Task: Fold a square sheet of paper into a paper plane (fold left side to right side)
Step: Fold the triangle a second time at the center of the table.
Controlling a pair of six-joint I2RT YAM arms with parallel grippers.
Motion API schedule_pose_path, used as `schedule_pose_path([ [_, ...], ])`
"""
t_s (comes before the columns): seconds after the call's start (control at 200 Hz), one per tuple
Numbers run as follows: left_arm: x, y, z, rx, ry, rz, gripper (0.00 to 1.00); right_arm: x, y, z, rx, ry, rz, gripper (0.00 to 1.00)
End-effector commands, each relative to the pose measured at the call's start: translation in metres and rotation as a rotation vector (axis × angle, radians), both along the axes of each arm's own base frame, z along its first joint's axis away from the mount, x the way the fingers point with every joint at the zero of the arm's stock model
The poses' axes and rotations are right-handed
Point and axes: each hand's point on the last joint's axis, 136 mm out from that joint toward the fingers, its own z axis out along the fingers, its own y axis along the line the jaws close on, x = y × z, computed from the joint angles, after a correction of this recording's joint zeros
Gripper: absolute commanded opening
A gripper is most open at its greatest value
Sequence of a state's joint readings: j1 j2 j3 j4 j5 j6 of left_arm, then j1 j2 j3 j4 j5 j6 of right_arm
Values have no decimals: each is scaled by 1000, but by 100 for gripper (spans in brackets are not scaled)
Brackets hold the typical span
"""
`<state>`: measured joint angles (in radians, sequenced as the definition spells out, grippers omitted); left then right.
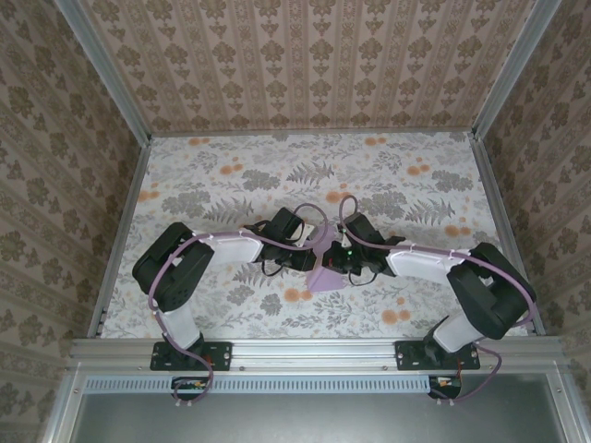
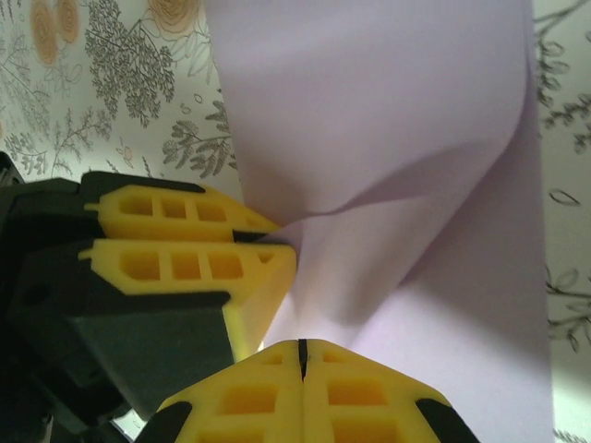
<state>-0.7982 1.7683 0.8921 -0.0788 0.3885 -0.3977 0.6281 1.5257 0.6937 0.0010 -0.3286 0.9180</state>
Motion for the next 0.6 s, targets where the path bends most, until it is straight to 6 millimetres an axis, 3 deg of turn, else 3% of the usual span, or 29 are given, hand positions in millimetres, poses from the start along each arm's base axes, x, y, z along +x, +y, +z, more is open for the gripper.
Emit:
schedule_pose_path([
  [0.0,-6,4,-9,52,19,-24,14,14,13,11,49,-28,6,0],
  [0.225,-7,4,-10,56,17,-28,14,19,16,2,24,-12,12,0],
  [0.595,-6,3,-10,57,17,-30,14,10,5,-24,-54,39,15,0],
])
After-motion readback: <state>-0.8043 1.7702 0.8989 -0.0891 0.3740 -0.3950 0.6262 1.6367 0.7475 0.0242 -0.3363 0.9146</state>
